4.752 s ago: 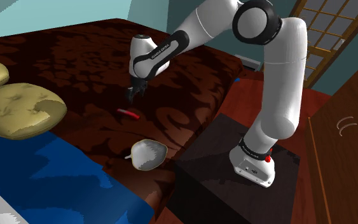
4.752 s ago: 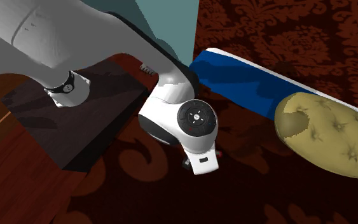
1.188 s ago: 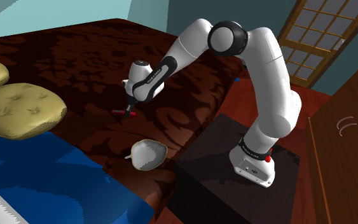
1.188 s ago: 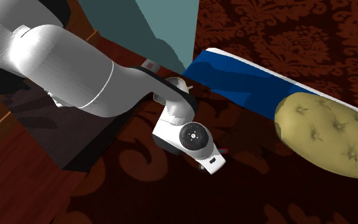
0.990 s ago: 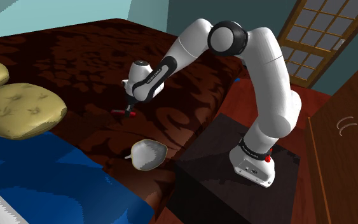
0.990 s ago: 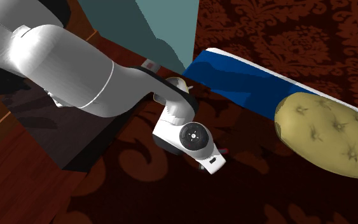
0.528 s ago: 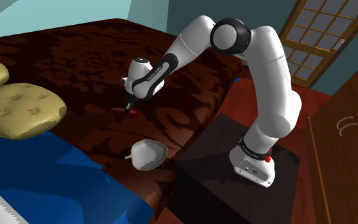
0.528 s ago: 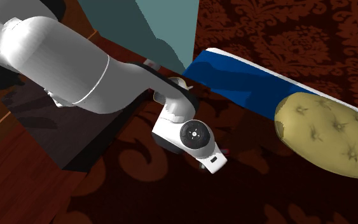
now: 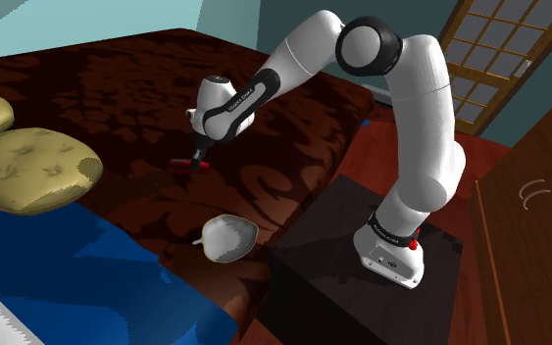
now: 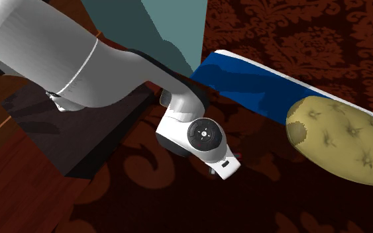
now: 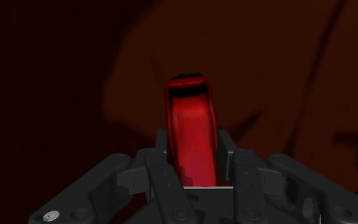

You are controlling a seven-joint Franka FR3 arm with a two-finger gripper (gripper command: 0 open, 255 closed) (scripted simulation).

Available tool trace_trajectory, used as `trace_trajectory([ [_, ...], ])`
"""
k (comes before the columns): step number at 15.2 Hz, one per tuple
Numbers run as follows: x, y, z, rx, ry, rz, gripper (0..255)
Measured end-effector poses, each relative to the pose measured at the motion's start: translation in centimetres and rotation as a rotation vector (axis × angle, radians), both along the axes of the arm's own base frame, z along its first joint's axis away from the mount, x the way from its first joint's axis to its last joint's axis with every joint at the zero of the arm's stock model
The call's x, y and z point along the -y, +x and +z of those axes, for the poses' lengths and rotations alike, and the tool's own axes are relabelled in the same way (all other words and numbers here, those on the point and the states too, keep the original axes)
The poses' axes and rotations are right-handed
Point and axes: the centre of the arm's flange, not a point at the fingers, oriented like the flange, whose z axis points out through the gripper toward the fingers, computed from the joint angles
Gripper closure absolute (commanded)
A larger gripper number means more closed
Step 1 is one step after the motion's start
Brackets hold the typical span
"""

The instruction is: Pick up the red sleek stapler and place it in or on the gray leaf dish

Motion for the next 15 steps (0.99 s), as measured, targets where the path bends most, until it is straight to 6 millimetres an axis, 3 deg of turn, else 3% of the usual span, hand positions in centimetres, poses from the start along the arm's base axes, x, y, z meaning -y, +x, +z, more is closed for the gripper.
trace_trajectory([
  [13, 0.1, 0.1, 6.8, 0.0, 0.0, 0.0, 255],
  [15, -0.5, -1.5, 7.2, 0.0, 0.0, 0.0, 255],
])
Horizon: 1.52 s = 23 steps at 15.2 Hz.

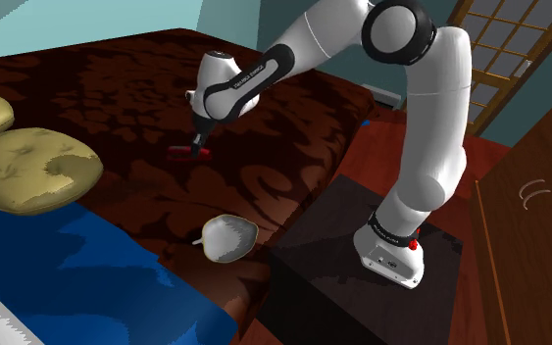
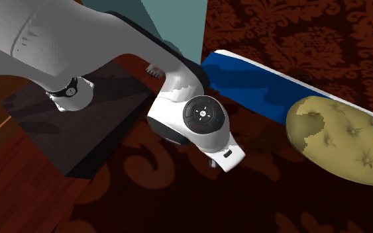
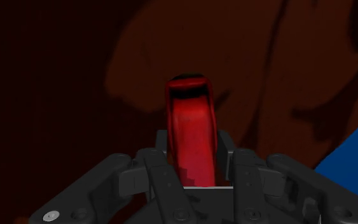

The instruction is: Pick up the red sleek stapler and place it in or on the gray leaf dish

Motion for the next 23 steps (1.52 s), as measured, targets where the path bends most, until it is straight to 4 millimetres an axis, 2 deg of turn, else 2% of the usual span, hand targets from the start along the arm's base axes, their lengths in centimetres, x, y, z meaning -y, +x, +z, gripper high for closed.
trace_trajectory([
  [9, -4.3, -10.6, 0.6, -0.001, 0.0, 0.001, 255],
  [13, -6.1, -15.8, 0.1, -0.001, 0.0, 0.001, 255],
  [16, -7.7, -19.4, 0.5, 0.0, 0.0, 0.002, 255],
  [23, -10.8, -28.1, 0.2, 0.0, -0.001, 0.003, 255],
])
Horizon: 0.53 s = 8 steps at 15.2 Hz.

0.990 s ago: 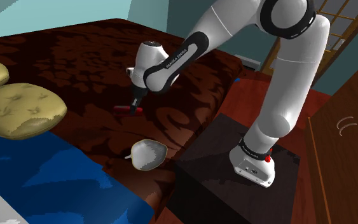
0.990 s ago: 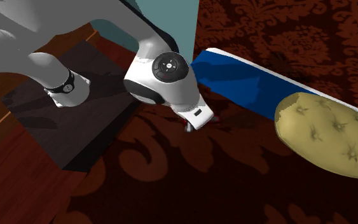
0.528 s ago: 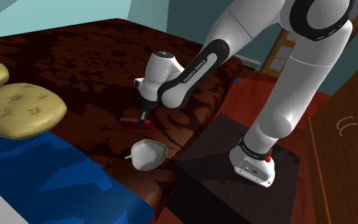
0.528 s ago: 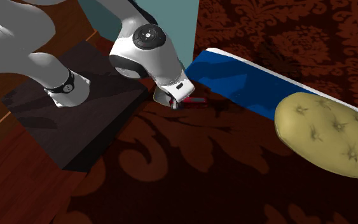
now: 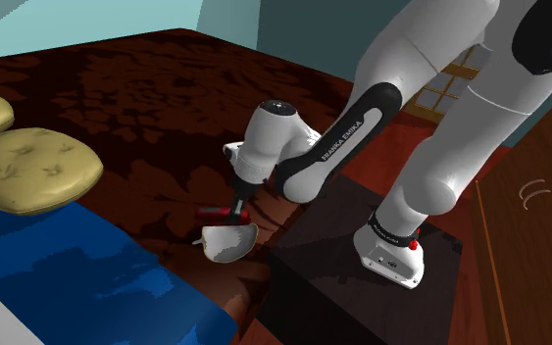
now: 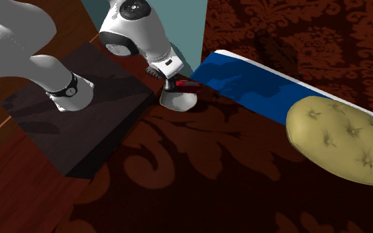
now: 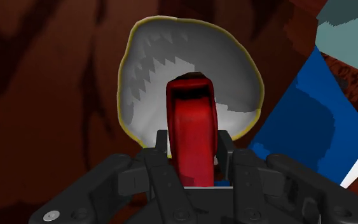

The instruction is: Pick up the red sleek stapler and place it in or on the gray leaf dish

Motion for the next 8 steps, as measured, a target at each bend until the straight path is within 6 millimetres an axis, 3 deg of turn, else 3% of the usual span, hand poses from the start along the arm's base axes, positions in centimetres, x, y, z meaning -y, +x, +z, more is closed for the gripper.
trace_trajectory([
  [8, -0.5, -0.8, -3.3, -0.001, 0.0, -0.005, 255],
])
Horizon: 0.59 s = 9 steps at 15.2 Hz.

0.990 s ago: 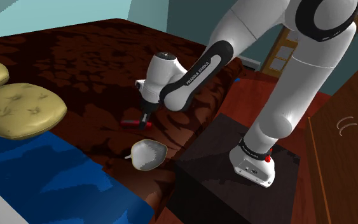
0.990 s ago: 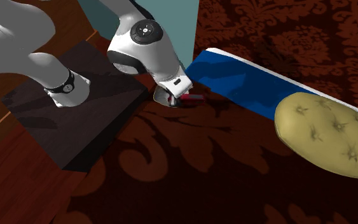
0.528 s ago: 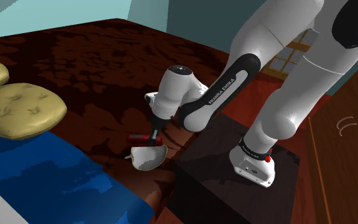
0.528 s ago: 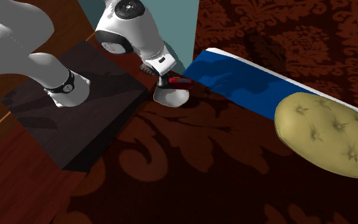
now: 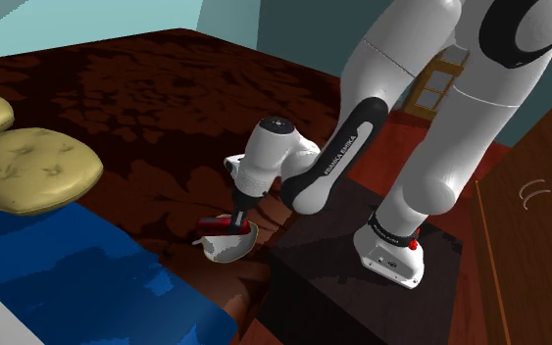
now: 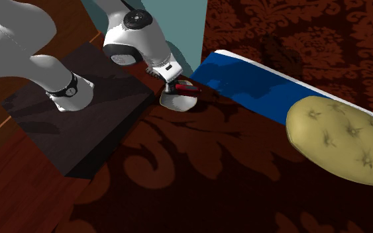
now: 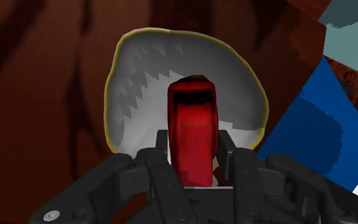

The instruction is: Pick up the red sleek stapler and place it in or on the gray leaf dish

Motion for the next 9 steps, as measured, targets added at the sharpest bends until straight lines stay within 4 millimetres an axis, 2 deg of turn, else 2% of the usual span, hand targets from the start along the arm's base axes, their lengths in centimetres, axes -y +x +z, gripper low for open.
trace_trajectory([
  [6, -0.1, 0.0, -3.2, 0.0, 0.001, 0.001, 255],
  [9, -0.1, 0.0, -3.7, 0.0, 0.001, 0.002, 255],
])
